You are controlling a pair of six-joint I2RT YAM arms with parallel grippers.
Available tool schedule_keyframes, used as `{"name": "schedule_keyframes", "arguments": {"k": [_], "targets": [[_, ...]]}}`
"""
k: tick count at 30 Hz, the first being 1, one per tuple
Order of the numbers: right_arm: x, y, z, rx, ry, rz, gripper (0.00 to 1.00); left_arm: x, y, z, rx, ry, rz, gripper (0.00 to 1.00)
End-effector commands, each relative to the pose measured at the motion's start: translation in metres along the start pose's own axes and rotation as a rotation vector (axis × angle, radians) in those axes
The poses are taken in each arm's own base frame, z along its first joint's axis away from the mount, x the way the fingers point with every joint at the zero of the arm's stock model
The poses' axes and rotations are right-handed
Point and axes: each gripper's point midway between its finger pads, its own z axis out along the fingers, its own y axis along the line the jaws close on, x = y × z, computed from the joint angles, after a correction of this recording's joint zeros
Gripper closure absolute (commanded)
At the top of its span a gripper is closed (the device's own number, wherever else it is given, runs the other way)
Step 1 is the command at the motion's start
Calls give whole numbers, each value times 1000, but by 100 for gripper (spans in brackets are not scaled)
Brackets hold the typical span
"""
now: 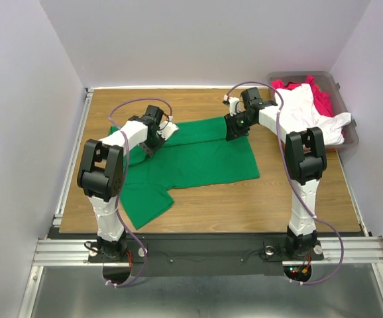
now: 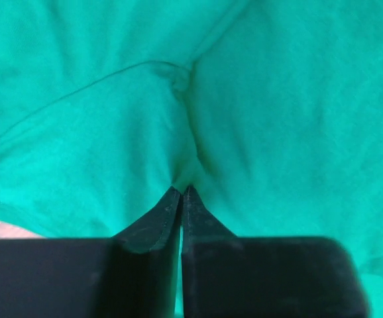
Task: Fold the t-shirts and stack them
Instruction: Fold the tshirt
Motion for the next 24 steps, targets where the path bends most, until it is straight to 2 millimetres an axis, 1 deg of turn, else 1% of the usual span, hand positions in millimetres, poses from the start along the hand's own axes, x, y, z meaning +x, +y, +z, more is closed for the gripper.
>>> {"name": "schedule_keyframes", "arguments": {"k": [1, 2, 3, 4, 5, 6, 7, 8, 9, 10, 13, 14, 15, 17, 19, 20, 21, 22, 23, 24], "targets": [[2, -4, 1, 12, 3, -10, 71, -27, 14, -31, 64, -101, -6, 97], [2, -4, 1, 13, 4, -10, 71, -22, 10, -37, 110, -86, -1, 98], [3, -4, 1, 13, 5, -9, 71, -30, 14, -42, 146, -116, 5, 99], [3, -4, 1, 13, 4, -11, 71, -31, 16, -44, 168, -118, 5, 99], [3, -4, 1, 10, 4, -11, 71, -24, 13, -46, 210, -92, 3, 99], [3, -4, 1, 11, 4, -7, 71, -32, 20, -51, 218, -112, 2, 99], [3, -4, 1, 10, 4, -7, 71, -28, 21, -44, 265, -103, -16, 99], [3, -3, 1, 8, 3, -7, 71, -28, 22, -43, 290, -106, -19, 99], [3, -3, 1, 9, 4, -9, 71, -28, 25, -48, 310, -104, -23, 99], [4, -3, 2, 10, 7, -8, 71, -25, 28, -40, 329, -94, -36, 98], [5, -3, 1, 12, 9, -9, 71, -23, 37, -33, 320, -84, -51, 79], [5, -3, 1, 12, 9, -12, 70, -20, 36, -29, 324, -72, -51, 74], [5, -4, 0, 14, 9, -12, 70, -19, 36, -29, 325, -68, -44, 66], [5, -3, 0, 13, 8, -16, 69, -21, 38, -35, 311, -88, -44, 62], [2, 0, -4, 7, -2, -18, 69, -18, 40, -41, 298, -104, -50, 59], [0, 1, -6, 3, -8, -19, 69, -18, 43, -52, 273, -125, -51, 59], [-4, 5, -7, -11, -19, -20, 69, -16, 50, -57, 250, -141, -64, 59], [-10, 8, -11, -16, -34, -19, 69, -12, 51, -67, 238, -158, -77, 58], [-14, 12, -13, -24, -43, -19, 69, -9, 54, -72, 230, -170, -88, 58], [-17, 18, -13, -38, -50, -17, 70, -2, 52, -72, 235, -168, -101, 58]]}}
